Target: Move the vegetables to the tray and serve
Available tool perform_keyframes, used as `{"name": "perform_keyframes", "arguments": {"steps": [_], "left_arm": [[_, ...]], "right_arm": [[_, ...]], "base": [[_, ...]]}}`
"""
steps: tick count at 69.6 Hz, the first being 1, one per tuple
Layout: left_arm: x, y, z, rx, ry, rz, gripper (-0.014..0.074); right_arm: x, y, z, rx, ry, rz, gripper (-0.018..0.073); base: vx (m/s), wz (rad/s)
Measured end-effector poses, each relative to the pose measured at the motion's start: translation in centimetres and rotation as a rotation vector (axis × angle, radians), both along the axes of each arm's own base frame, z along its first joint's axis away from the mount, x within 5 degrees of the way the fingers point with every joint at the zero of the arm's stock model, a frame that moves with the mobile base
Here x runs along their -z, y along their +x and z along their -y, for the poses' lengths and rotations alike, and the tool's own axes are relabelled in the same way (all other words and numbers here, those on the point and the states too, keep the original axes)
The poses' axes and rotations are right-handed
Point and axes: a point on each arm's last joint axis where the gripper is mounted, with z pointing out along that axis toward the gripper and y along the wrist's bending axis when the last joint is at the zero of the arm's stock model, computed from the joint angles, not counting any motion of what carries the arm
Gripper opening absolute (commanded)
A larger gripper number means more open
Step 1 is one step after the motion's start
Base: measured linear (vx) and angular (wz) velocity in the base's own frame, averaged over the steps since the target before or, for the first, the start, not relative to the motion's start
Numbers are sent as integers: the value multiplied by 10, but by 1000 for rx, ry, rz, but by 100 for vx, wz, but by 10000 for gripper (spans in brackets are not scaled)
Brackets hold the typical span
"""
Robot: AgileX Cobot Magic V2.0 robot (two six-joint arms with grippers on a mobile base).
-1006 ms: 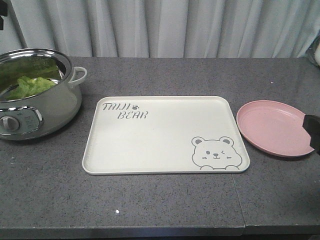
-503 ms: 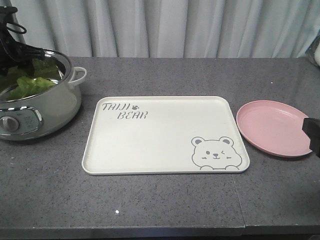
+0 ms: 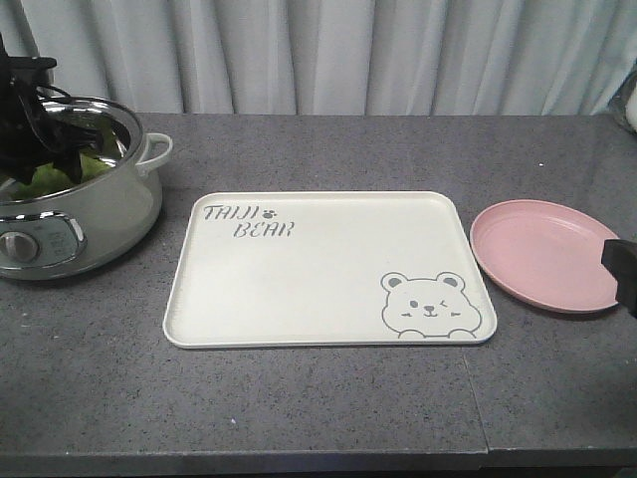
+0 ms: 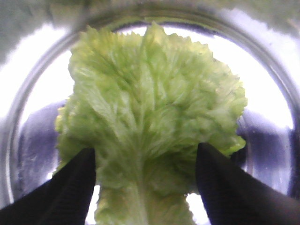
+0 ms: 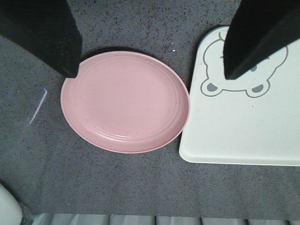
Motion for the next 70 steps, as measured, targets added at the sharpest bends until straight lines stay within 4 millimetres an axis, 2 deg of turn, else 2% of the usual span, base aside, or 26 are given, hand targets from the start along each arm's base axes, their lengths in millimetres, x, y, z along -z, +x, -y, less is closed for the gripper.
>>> {"name": "perform_keyframes", "arguments": {"steps": [22,35,42,56,70], "left_arm": [[18,4,0,2,-8,-33,449],[25,2,1,3,-7,-31,412],[24,2,1,3,-10,-27,332],[25,2,1,4,-14,-25,-11],[23,1,1,4,-15,-19,-8]], "right_arm": [[0,0,0,0,1,-1,594],[0,0,0,0,1,-2,594],[0,0,0,0,2,-2,594],[1,0,0,0,2,-7,594],[1,0,0,-2,-1,-7,594]], "base": [[0,0],[0,0],[0,0],[0,0],[0,0]]}}
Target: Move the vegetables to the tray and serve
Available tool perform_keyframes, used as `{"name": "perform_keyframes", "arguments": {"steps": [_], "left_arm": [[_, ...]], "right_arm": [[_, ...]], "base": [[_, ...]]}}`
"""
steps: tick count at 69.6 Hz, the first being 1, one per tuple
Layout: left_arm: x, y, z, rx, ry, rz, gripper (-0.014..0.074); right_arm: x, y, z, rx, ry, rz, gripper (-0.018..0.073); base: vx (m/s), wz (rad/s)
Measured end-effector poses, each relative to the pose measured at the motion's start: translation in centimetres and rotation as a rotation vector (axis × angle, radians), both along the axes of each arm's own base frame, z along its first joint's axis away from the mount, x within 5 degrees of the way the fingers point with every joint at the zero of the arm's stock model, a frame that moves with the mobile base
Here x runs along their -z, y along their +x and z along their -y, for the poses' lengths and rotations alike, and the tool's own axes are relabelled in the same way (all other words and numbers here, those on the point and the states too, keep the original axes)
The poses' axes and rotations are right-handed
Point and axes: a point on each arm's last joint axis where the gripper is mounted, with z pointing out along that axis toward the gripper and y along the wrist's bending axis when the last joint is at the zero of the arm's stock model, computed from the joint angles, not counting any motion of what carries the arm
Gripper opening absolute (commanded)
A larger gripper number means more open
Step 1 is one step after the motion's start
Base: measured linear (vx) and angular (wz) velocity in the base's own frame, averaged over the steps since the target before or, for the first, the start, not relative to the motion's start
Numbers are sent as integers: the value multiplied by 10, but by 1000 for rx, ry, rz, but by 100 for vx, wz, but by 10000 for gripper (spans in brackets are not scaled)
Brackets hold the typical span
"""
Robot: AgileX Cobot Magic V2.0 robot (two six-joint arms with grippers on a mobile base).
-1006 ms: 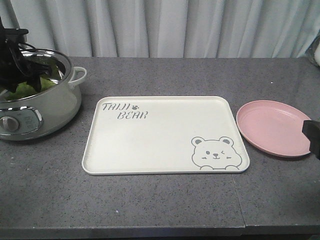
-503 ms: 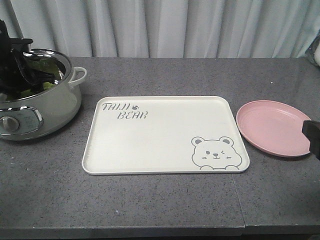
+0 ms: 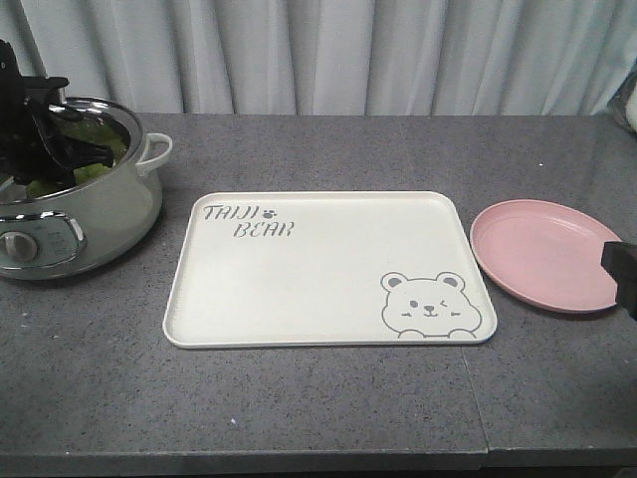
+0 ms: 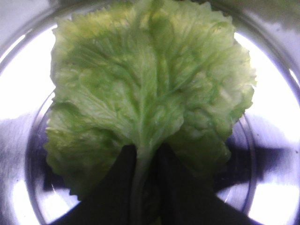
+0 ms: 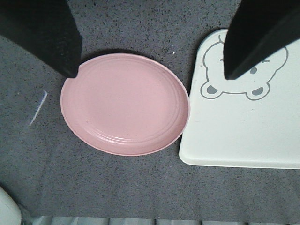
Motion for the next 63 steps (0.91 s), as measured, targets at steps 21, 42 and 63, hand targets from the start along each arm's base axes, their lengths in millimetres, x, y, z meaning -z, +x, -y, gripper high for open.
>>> {"name": "perform_keyframes", "arguments": {"steps": [21,42,63], "left_arm": [[-47,-16,0,-2,6,62,-7],[-154,-61,5,0,-17,356,-7],[-224,-100,46,194,-378,643,-7]], "right_arm": [[-11,6,-1,-13,-6,51,575],[-61,39,-12,-70,148,172,562],[-87,88,-42,-339,448,244,562]], "base": [[0,0],[0,0],[0,0]]}}
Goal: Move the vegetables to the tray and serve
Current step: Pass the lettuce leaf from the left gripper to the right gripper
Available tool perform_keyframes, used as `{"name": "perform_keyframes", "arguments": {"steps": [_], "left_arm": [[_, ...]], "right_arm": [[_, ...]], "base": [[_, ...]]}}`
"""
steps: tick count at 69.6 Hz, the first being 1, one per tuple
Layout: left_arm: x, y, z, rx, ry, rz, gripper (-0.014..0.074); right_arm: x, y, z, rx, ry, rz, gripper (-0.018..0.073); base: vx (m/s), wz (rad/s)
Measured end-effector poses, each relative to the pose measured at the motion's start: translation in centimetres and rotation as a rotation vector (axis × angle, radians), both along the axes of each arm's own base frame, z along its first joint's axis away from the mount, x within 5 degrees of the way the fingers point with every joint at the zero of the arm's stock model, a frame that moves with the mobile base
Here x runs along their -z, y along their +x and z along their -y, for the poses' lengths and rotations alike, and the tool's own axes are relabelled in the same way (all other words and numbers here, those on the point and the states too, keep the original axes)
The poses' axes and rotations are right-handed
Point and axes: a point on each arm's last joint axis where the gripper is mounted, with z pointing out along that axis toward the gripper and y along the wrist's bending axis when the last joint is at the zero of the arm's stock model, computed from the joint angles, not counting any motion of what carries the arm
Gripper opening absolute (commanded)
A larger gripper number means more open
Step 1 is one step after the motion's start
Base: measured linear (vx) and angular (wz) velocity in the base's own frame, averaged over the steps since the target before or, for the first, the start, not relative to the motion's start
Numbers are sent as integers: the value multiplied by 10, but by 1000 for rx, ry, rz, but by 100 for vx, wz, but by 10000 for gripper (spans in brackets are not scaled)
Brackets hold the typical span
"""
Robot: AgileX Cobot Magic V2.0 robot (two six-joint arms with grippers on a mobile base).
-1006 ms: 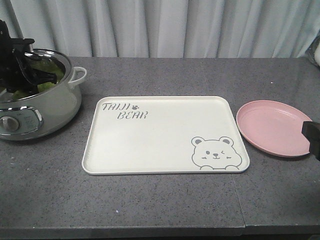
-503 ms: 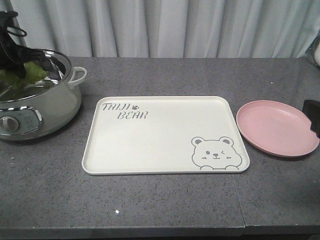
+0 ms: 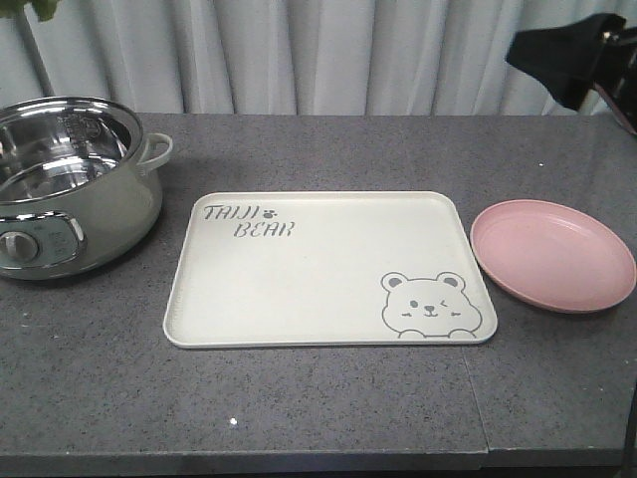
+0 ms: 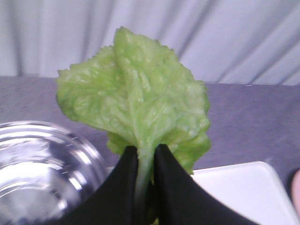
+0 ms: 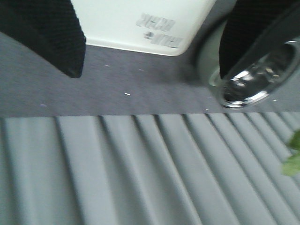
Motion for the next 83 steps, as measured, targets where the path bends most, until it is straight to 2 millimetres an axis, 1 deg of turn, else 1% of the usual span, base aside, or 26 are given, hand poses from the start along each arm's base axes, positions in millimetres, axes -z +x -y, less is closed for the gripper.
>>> {"name": "perform_keyframes", "arguments": {"steps": [9,21,30,40,50,61,69,76,83], "left_arm": [[-7,-7,36,215,-57,63,-7],[-11,-20,92,420,-74,114,-7],[-7,-27,128,529,-58,137,-7],[-1,-30,157,602,-50,161,-7],[6,-32,176,654,-39,160,-7],[7,-37,188,699,-20,178,-7],[7,-39,191,710,-16,185,-7],[7,-39,191,712,-14,187,-7],[7,-39,191,712,-14,187,-7]], "right_arm": [[-8,17,-13,-158,149,83,562],[-12,38,-25,-326,200,89,562],[-19,54,-27,-358,214,97,562],[-25,65,-28,-379,230,104,562],[-23,76,-27,-355,249,84,562],[-10,90,-26,-325,272,32,562],[-1,97,-26,-324,282,1,562],[0,97,-26,-333,282,-2,549],[0,96,-28,-357,285,-2,512]], "base": [[0,0],[0,0],[0,0],[0,0],[0,0],[0,0],[0,0],[0,0],[0,0]]}}
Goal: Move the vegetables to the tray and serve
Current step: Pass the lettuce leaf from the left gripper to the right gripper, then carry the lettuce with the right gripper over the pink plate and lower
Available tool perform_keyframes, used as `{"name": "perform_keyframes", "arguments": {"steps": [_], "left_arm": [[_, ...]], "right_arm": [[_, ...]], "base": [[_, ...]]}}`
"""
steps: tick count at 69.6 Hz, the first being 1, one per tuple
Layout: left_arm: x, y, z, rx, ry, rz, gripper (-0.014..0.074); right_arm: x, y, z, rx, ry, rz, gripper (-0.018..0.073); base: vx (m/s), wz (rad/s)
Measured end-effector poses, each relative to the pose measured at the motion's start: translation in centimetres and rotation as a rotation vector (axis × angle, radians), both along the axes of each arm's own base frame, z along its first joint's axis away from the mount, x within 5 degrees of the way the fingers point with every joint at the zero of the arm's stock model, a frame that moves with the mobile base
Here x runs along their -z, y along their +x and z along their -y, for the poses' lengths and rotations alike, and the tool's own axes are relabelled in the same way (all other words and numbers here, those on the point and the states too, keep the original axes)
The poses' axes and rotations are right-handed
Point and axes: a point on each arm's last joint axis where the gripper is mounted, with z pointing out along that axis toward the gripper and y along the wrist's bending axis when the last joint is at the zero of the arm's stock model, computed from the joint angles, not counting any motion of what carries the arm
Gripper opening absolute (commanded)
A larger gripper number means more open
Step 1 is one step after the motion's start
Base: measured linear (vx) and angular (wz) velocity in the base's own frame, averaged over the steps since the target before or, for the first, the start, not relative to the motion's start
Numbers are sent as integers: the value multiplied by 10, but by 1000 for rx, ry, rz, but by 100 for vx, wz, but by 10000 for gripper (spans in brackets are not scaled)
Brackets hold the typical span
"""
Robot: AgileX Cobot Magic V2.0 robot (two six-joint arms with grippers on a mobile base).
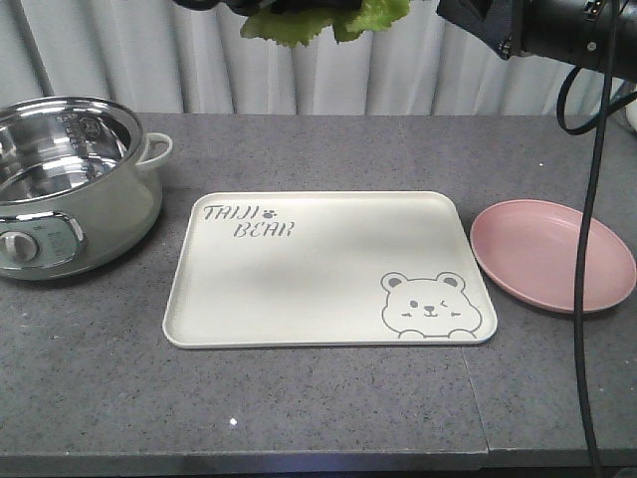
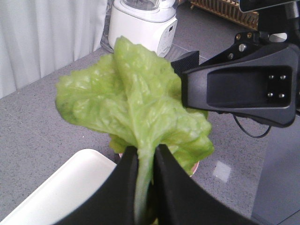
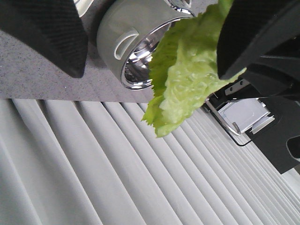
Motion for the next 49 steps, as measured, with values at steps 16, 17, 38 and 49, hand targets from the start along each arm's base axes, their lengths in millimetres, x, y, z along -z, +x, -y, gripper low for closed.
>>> {"name": "perform_keyframes", "arguments": {"steps": [16,17,38,49], "left_arm": [[0,0,0,0,0,0,-7],[0,0,0,0,0,0,-7],[1,-1,0,11,13,-10,13],[1,-1,0,10,12,-9,139]], "right_arm": [[-13,-5,-4,-63,-1,53,271],[-13,-5,-4,-64,0,52,251],[-13,-6,-4,-72,1,52,-10],[-13,-6,-4,-70,-4,58,-8]], "base": [[0,0],[0,0],[0,0],[0,0]]}}
